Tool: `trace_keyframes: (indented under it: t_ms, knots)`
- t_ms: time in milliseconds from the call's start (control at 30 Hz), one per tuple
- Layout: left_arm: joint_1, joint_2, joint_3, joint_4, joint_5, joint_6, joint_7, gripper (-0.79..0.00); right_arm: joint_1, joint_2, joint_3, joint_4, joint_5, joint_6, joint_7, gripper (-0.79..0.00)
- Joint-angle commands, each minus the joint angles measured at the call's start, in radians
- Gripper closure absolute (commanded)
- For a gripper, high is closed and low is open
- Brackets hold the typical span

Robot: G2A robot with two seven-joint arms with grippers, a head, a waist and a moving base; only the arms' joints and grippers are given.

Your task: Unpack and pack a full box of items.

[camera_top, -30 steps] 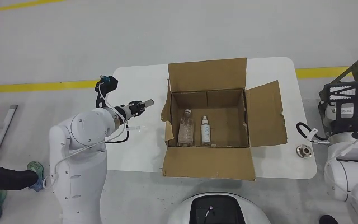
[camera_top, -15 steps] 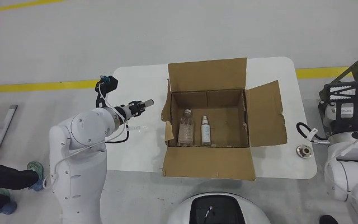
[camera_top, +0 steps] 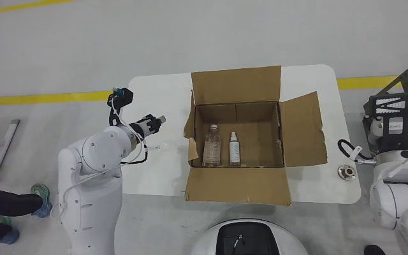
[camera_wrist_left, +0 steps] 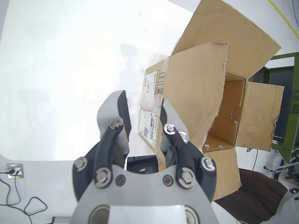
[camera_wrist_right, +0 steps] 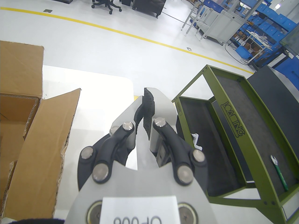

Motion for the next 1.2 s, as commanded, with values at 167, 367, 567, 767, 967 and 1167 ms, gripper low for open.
trace_keyframes:
  t_ms: [167,367,567,767,967,1167]
  knots:
    - [0.000,0.000,0.000,0.000,0.000,0.000,0.000,-0.785,-0.004,-0.010,0.032,0.002,0.082,0.003,0.008,-0.785]
    - [0.000,0.000,0.000,0.000,0.000,0.000,0.000,-0.785,0.008,-0.021,0.096,0.019,0.233,0.015,0.083,-0.785]
    - [0.000,0.000,0.000,0.000,0.000,0.000,0.000,-0.785,-0.008,-0.015,0.200,0.127,0.302,-0.131,0.325,-0.785]
    - [0.000,0.000,0.000,0.000,0.000,0.000,0.000,-0.785,-0.015,-0.009,0.277,0.229,0.450,-0.258,0.509,-0.785]
    - [0.000,0.000,0.000,0.000,0.000,0.000,0.000,-0.785,-0.032,-0.007,0.287,0.247,0.451,-0.294,0.524,-0.785]
    - [0.000,0.000,0.000,0.000,0.000,0.000,0.000,-0.785,-0.032,-0.007,0.287,0.247,0.451,-0.294,0.524,-0.785]
